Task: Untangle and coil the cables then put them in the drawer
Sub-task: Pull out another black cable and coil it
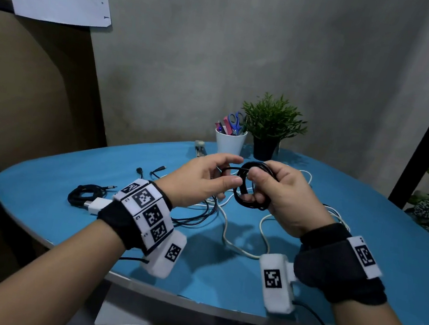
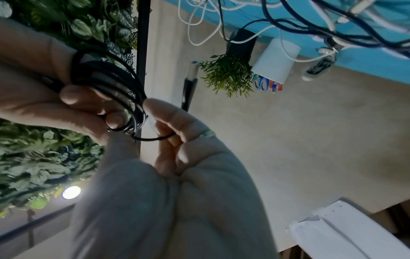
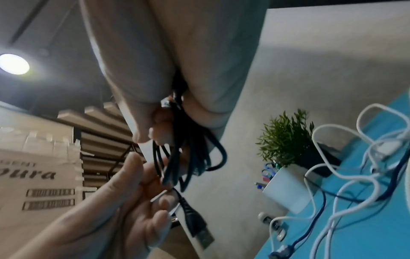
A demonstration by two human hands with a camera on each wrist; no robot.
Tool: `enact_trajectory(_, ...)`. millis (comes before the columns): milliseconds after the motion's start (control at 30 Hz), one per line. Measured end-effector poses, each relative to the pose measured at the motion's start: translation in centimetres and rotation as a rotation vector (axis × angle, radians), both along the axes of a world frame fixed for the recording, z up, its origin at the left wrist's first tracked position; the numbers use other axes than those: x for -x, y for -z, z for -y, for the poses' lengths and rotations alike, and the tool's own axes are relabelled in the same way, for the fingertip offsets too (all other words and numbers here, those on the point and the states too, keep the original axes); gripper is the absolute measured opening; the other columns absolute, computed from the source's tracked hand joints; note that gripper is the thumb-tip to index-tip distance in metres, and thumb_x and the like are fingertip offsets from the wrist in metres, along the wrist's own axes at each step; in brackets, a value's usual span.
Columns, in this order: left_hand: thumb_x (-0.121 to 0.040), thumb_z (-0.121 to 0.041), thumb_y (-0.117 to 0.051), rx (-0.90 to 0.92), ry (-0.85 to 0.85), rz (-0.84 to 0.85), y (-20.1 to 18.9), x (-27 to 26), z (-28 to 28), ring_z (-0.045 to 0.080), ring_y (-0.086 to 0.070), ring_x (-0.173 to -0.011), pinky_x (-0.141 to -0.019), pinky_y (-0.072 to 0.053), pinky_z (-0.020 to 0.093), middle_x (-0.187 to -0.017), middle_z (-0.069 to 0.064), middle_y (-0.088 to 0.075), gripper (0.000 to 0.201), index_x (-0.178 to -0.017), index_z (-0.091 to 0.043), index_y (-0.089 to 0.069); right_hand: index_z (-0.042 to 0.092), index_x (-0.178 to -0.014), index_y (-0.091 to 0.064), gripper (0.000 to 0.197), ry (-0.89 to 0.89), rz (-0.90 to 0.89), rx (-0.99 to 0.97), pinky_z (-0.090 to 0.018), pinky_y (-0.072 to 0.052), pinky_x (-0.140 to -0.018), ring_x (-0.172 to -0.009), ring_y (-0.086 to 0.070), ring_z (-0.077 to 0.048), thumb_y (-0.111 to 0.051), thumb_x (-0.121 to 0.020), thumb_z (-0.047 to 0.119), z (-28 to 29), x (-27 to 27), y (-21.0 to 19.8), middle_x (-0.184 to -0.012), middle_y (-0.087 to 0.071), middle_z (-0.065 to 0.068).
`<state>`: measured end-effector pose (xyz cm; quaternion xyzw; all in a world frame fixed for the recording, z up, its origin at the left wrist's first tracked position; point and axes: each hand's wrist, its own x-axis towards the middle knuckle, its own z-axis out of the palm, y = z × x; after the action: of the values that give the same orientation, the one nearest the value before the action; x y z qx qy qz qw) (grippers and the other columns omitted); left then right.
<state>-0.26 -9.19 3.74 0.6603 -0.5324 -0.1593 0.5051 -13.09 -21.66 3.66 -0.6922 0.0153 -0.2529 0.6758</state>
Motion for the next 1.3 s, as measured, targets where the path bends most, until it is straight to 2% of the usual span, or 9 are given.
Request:
enact_trajectory(133,-0.095,-0.015,-0.05,0.014,0.047,-0.04,-0.4,1.0,0.2,0.001,-0.05,-0.056,-0.056,-0.048,0.017,-0.077,0.003,-0.051,0.014,-0.105,-0.019,-0.058,0.001,-0.085,-0.052,0.015,-0.058,0.049,-0.134,-0.03,-0.059,-0.063,-0.043,-0.04,-0.005,-0.044,-0.096,0.006,-0.6,-0.2,-0.3,-0.047,-0.048,0.007)
enact_trajectory(233,-0.095,-0.017,-0.047,0.028,-0.026,-0.024,-0.4,1.1,0.2,0.003,-0.043,-0.048,-0.05,-0.044,0.017,-0.06,-0.004,-0.044,0.016,-0.083,-0.016,-0.057,0.006,-0.089,-0.051,0.004,0.03,0.07,-0.119,-0.032,-0.057,-0.063,-0.045,-0.047,-0.007,-0.05,-0.093,0.006,-0.4,-0.5,0.1,-0.051,-0.053,0.006)
enact_trajectory(367,-0.096,-0.029,-0.047,-0.009,-0.135,0.059,-0.2,0.9,0.1,0.019,-0.039,-0.052,-0.054,-0.037,0.029,-0.058,0.004,-0.038,0.027,-0.072,-0.02,-0.051,0.021,-0.091,-0.065,0.02,0.224,0.029,0.215,-0.023,-0.052,-0.066,-0.061,-0.056,-0.006,-0.055,-0.091,0.003,0.1,-0.6,0.6,-0.069,-0.061,0.006)
enact_trajectory(500,-0.096,-0.036,-0.046,-0.023,-0.247,0.216,-0.2,1.4,-0.1,0.003,-0.031,-0.044,-0.047,-0.027,0.021,-0.052,-0.008,-0.033,0.034,-0.069,-0.015,-0.046,0.018,-0.116,-0.065,0.027,0.315,-0.096,0.601,-0.005,-0.039,-0.069,-0.076,-0.055,0.004,-0.054,-0.093,0.01,-0.8,-0.4,0.8,-0.087,-0.063,0.012)
enact_trajectory(667,-0.094,-0.039,-0.047,-0.037,-0.274,0.278,0.0,2.0,-0.9,0.004,-0.031,-0.043,-0.045,-0.024,0.018,-0.049,-0.01,-0.031,0.039,-0.067,-0.01,-0.049,0.018,-0.117,-0.063,0.027,0.384,-0.164,0.772,-0.028,-0.044,-0.072,-0.086,-0.061,-0.02,-0.046,-0.096,0.014,-2.0,0.2,1.0,-0.087,-0.065,0.0)
enact_trajectory(767,-0.096,-0.035,-0.044,-0.004,-0.264,0.134,0.3,2.3,-1.3,0.006,-0.036,-0.046,-0.051,-0.032,0.023,-0.053,-0.007,-0.042,0.037,-0.071,-0.011,-0.057,0.015,-0.103,-0.066,0.022,0.386,-0.148,0.704,-0.037,-0.051,-0.069,-0.073,-0.062,-0.028,-0.046,-0.095,0.011,-2.1,0.2,1.1,-0.079,-0.065,-0.012)
enact_trajectory(933,-0.094,0.004,-0.04,0.1,-0.146,-0.178,1.0,2.3,-2.2,0.004,-0.053,-0.056,-0.059,-0.048,0.019,-0.074,0.003,-0.058,0.028,-0.09,-0.014,-0.061,0.018,-0.093,-0.067,0.027,0.303,-0.065,0.329,-0.034,-0.054,-0.058,-0.061,-0.055,-0.02,-0.046,-0.095,0.002,-1.9,0.9,1.1,-0.069,-0.052,-0.008)
enact_trajectory(1133,-0.09,-0.011,-0.056,0.103,-0.486,0.203,1.9,2.1,-2.2,0.014,-0.064,-0.058,-0.062,-0.056,0.025,-0.068,0.004,-0.064,0.019,-0.083,-0.015,-0.073,0.029,-0.081,-0.065,0.034,0.275,-0.006,0.276,-0.039,-0.055,-0.06,-0.063,-0.055,-0.023,-0.048,-0.094,0.003,-2.8,0.9,1.2,-0.067,-0.051,-0.005)
enact_trajectory(1300,-0.088,-0.017,-0.061,0.212,-0.545,-0.112,1.7,2.4,-2.1,0.02,-0.065,-0.059,-0.067,-0.056,0.033,-0.064,0.003,-0.068,0.019,-0.071,-0.02,-0.07,0.034,-0.079,-0.066,0.035,0.245,-0.058,0.374,-0.038,-0.053,-0.059,-0.063,-0.055,-0.021,-0.05,-0.093,0.006,-3.4,0.4,2.1,-0.064,-0.054,0.002)
